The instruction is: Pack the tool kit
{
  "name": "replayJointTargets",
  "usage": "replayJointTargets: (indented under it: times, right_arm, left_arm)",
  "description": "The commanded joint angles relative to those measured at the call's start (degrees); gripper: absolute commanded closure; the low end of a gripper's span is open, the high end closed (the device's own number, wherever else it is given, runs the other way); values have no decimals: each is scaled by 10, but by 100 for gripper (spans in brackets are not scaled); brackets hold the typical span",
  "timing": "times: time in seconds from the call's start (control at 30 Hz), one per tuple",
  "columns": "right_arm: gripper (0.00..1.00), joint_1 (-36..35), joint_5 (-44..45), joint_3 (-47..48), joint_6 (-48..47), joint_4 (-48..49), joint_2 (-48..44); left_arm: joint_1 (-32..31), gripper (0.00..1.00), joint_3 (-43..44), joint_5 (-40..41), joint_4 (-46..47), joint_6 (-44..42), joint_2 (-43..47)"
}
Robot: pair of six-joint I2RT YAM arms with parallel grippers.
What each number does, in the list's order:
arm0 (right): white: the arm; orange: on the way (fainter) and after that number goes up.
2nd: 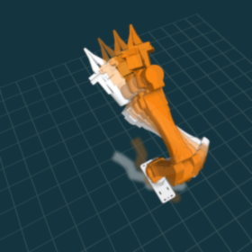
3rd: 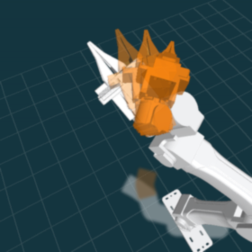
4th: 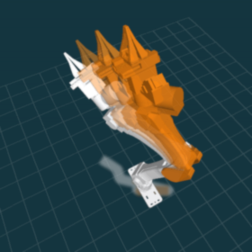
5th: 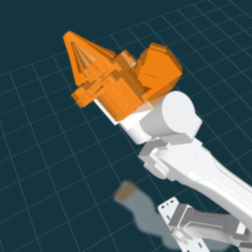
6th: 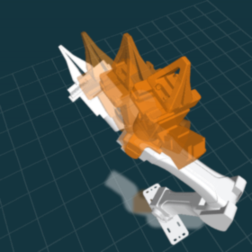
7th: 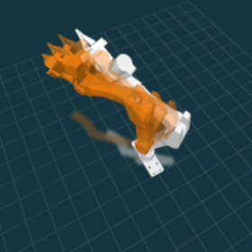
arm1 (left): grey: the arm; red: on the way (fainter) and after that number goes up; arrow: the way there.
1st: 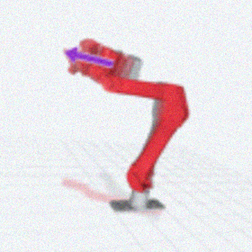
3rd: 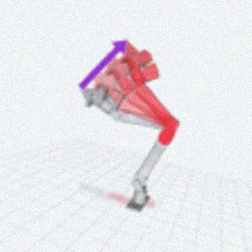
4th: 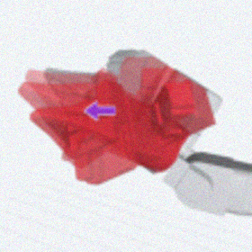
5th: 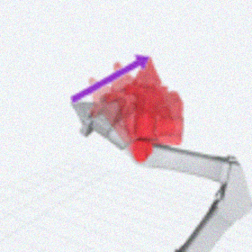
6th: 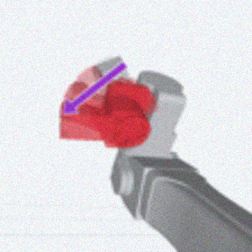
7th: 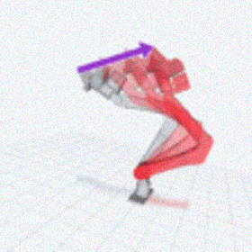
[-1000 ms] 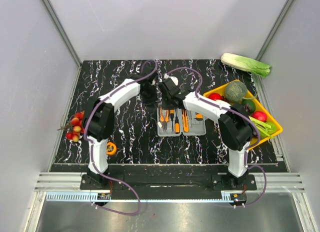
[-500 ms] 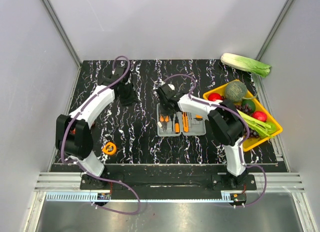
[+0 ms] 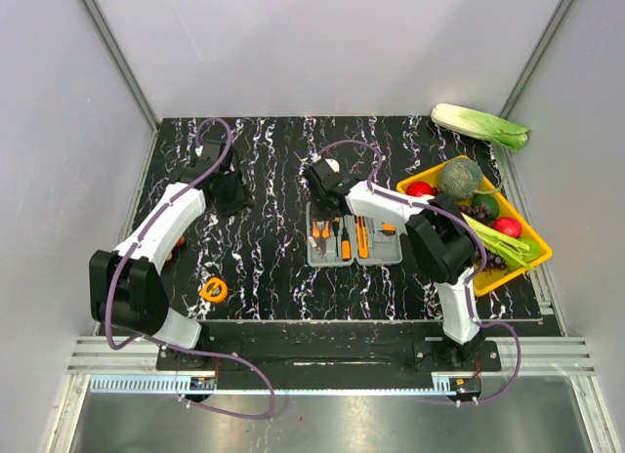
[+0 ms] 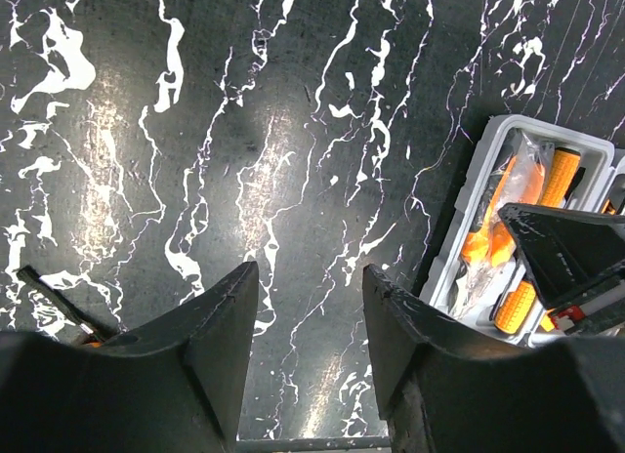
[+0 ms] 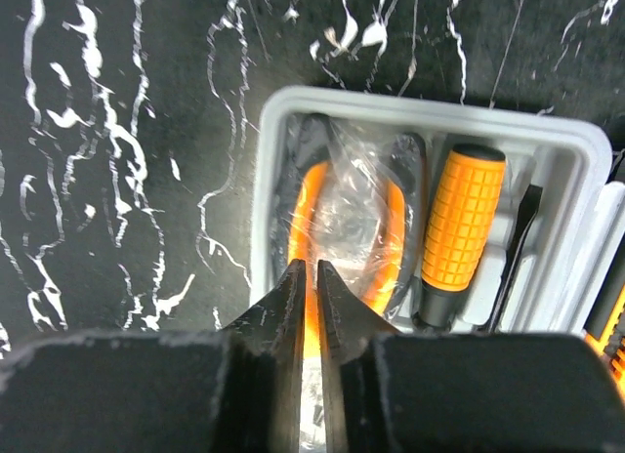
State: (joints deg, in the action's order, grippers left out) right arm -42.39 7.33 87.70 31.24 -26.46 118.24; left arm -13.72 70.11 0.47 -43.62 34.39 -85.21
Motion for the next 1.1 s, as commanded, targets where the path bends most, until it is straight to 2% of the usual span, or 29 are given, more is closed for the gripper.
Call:
replayJointTargets:
  times: [0.0,0.4,0.8,0.93,1.07]
  right_arm:
    - [84,-8,20,45,-15,-1,-36]
    - [85,-8,-20,52,-8,-23,33]
    - [100,-7,-40,25,-4,-47,71]
    - [100,-8,-36,17,-6,-62,86]
    - [100,-8,-34,14,-2,-76,98]
  left_arm:
    - [11,49,-11,17,11,-6,25]
    - [29,44,-53,11,2,-8,50]
    - [33,38,-150,20,-45,6,91]
    - [33,32,-178,36,-67,22,105]
    - [34,21,-190,42,-83,37,113]
